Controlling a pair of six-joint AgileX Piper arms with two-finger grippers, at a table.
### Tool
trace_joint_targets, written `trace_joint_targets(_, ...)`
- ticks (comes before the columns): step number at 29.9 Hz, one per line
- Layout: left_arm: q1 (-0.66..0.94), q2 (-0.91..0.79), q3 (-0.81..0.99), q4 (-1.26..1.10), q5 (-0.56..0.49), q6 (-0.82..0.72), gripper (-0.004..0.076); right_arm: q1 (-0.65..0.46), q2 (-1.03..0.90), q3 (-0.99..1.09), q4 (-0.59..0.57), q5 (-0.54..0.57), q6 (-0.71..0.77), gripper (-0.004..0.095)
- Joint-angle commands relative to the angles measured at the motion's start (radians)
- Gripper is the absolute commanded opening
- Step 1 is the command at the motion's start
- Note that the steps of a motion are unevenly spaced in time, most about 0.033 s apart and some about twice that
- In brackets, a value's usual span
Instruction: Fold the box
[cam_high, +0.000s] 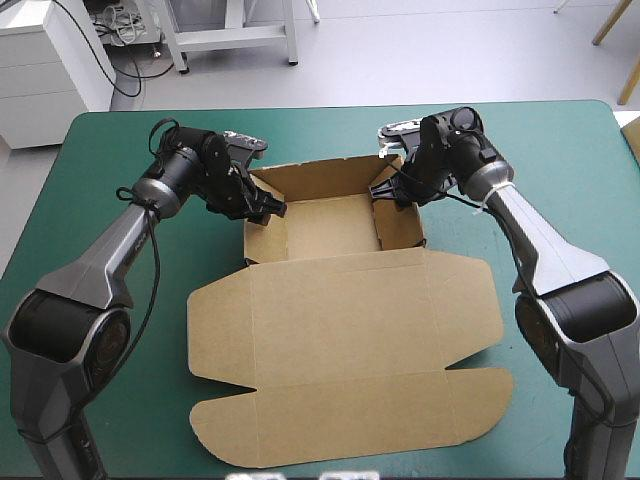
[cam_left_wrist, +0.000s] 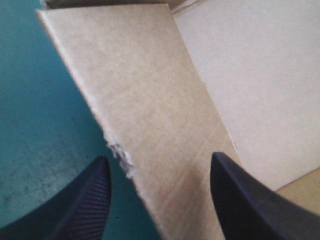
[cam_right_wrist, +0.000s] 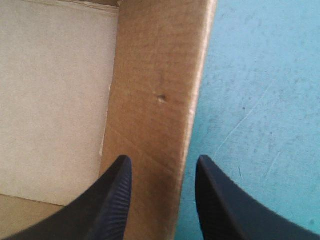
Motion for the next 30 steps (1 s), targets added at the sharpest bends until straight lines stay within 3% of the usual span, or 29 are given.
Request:
trace_joint_targets(1, -0.006, -0.061, -0.096, -0.004, 0.059, -0.008, 0.0424, -0.005, -0.102, -0.034, -0.002, -0.015, -0.01, 0.0389)
trace_joint_targets(4, -0.006, -0.066, -0.165, -0.002, 0.13, -0.008, 0.0424, -0.005, -0.144, -0.034, -0.004, -0.015, -0.01, 0.0389)
trace_joint_targets(14, -0.006, -0.234, -0.268, -0.005, 0.128, -0.008, 0.0421, -0.005, -0.301, -0.034, -0.004, -0.015, -0.01, 0.0389)
trace_joint_targets(24, -0.006, -0.48, -0.253, 0.052, 0.128, -0.007, 0.0421, -0.005, -0.368, -0.034, -0.004, -0.015, -0.001, 0.0389)
trace_joint_targets(30, -0.006, -0.614, -0.131, 0.052, 0.128, 0.024, 0.0421, -0.005, -0.35, -0.033, -0.004, -0.015, -0.001, 0.0389)
